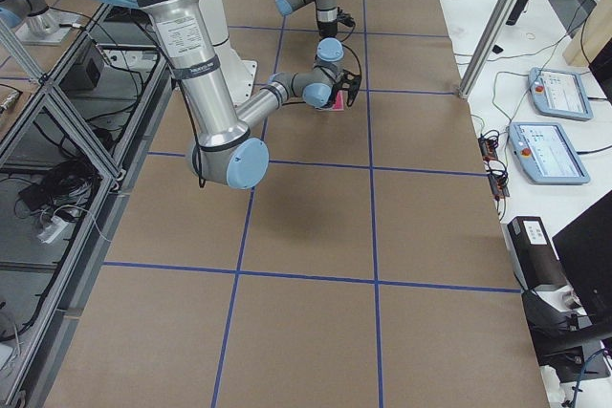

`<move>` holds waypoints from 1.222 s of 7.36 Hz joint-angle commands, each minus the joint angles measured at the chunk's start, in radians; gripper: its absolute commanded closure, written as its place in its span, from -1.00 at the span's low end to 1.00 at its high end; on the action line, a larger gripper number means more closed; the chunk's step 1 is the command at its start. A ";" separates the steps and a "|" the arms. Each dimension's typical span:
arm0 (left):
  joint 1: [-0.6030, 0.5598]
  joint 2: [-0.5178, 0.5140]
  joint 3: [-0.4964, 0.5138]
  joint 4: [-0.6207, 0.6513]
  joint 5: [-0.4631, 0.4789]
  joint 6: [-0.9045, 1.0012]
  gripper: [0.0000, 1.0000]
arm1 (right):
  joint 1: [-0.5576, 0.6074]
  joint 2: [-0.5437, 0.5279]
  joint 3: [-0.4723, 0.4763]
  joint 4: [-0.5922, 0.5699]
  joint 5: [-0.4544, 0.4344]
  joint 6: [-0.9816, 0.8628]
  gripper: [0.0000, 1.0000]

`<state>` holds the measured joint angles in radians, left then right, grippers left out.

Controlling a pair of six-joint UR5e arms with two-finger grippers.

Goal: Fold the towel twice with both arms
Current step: 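Fold the lifted edges over toward the far side with both grippers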

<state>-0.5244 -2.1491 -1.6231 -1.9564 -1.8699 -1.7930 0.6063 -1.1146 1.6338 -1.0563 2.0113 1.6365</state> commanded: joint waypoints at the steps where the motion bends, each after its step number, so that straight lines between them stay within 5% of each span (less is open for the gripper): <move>1: 0.000 0.000 -0.003 -0.003 0.000 0.010 0.98 | 0.000 0.002 0.000 0.001 0.001 -0.001 0.50; 2: 0.000 -0.002 -0.004 -0.004 0.000 0.014 0.53 | 0.000 0.009 0.000 0.001 0.000 0.000 -0.43; 3: 0.000 -0.002 -0.004 -0.004 0.000 0.012 -0.52 | 0.000 0.010 0.000 0.001 0.000 0.002 -0.97; 4: 0.000 0.000 -0.006 -0.007 0.000 0.012 -1.00 | 0.001 0.010 0.000 0.001 0.000 0.003 -0.97; 9: -0.031 0.000 -0.009 -0.035 -0.002 0.014 -1.00 | 0.039 0.018 0.023 0.001 0.010 0.011 -0.98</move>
<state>-0.5394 -2.1479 -1.6298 -1.9916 -1.8703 -1.7794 0.6377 -1.0973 1.6465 -1.0554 2.0190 1.6466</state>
